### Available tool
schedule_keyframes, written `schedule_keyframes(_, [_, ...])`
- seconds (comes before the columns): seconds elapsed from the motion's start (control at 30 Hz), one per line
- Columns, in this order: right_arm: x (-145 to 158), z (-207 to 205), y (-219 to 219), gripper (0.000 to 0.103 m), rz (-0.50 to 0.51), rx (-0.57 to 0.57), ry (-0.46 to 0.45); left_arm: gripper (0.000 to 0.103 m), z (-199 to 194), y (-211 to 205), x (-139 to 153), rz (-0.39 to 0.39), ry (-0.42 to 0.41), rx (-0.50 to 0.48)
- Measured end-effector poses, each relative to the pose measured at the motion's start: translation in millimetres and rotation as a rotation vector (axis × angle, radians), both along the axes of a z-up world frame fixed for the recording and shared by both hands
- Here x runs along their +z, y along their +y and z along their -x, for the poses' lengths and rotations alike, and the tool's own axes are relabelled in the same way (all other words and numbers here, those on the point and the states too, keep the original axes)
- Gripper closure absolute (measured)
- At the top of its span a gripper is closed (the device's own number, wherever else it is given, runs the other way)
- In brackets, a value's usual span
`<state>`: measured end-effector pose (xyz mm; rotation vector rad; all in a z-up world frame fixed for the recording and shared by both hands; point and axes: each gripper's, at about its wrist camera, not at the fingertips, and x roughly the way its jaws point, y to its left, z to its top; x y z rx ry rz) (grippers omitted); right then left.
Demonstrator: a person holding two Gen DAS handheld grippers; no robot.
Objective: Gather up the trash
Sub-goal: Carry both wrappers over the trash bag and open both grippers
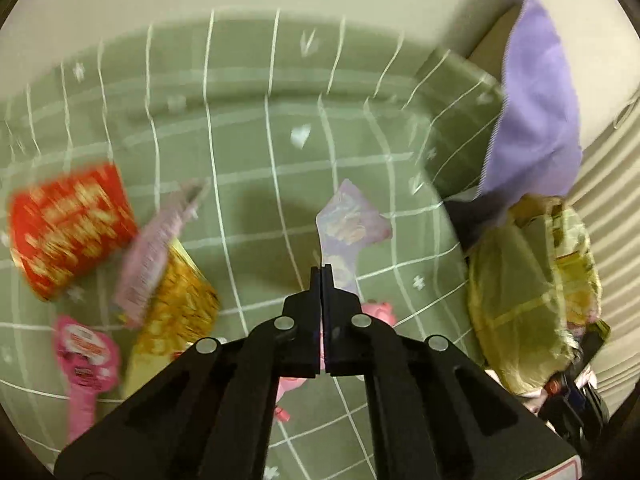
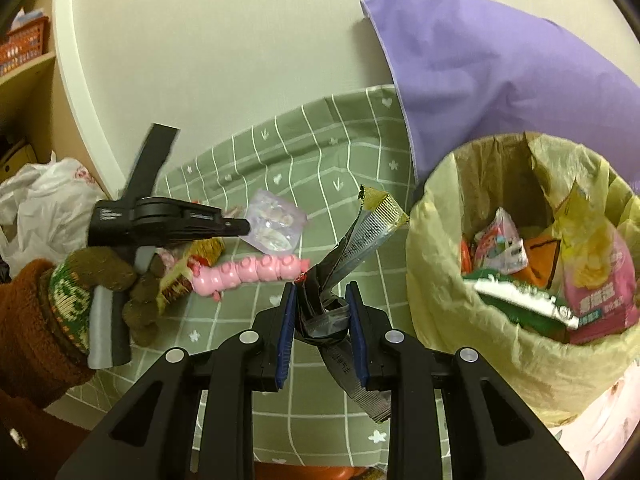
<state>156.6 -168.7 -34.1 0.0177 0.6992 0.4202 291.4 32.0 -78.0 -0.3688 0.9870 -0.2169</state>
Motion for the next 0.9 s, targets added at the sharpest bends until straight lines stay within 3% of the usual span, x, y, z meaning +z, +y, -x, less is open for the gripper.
schedule_keyframes(0.3, [45,0,1,0.079,-0.021,0.009,-0.13,0.103,37,14,86,-0.045,-0.198,-0.031])
schedule_keyframes(0.53, [103,10,-25,0.079,0.002,-0.034,-0.283,0.103,53,-11,146,-0.003,-0.314,-0.14])
schedule_keyframes(0.7, [133,19,-61,0.079,0.022,-0.107,-0.363,0.103,51,-48,166,0.031,-0.339,-0.25])
schedule_keyframes(0.9, [149,28,-116,0.079,0.044,-0.226,-0.407,0.103,38,-105,164,0.095,-0.291,-0.398])
